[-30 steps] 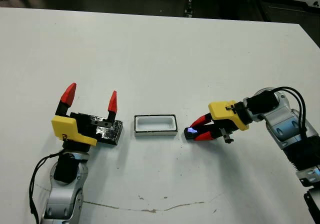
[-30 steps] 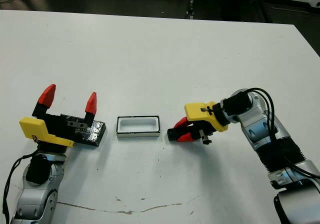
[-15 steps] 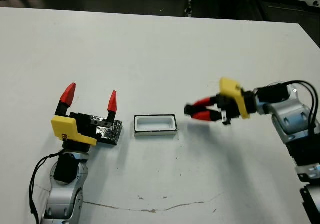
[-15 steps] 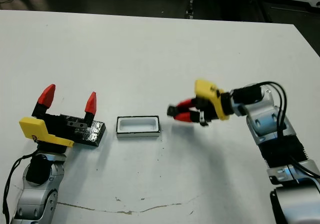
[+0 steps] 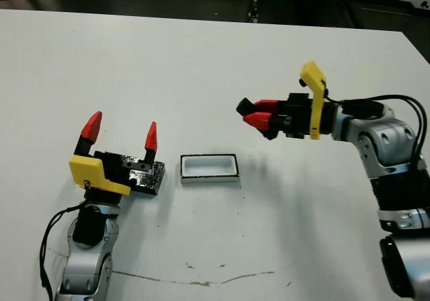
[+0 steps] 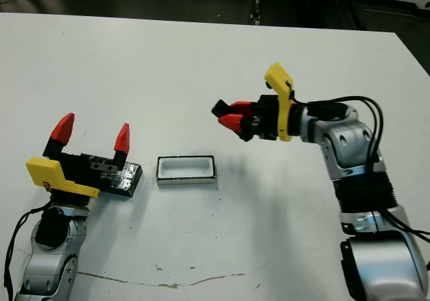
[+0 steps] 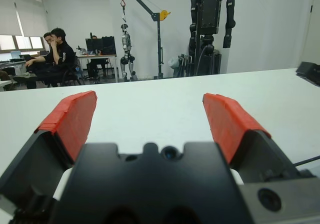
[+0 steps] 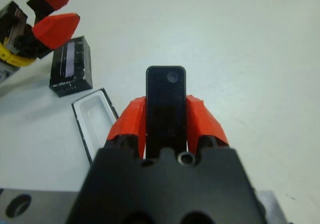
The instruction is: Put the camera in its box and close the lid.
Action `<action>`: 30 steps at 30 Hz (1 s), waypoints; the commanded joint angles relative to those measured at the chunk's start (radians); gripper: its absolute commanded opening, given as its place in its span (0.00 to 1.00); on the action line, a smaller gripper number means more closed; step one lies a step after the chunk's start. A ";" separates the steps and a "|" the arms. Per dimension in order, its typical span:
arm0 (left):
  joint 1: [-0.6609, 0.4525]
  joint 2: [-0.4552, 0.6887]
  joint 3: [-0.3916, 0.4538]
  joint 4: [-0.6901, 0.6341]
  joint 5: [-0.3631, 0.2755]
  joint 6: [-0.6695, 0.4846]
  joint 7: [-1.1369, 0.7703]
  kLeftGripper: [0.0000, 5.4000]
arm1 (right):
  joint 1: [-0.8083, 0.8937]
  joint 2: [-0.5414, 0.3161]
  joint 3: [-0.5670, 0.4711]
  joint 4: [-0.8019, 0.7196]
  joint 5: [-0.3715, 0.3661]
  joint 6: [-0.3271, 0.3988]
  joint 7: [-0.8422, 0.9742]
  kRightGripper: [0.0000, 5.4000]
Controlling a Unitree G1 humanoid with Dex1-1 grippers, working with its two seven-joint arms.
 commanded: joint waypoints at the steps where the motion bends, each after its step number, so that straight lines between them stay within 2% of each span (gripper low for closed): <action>1: 0.006 0.000 -0.001 -0.005 0.004 0.015 0.003 1.00 | -0.024 0.019 0.042 -0.017 -0.013 0.010 -0.019 0.31; 13: 0.008 0.004 0.009 -0.010 -0.002 0.010 0.002 1.00 | -0.068 0.108 0.196 0.081 -0.066 -0.040 0.029 0.31; 30: 0.006 0.003 0.026 -0.009 0.003 0.005 0.009 1.00 | -0.053 0.133 0.289 0.003 -0.129 0.020 0.011 0.31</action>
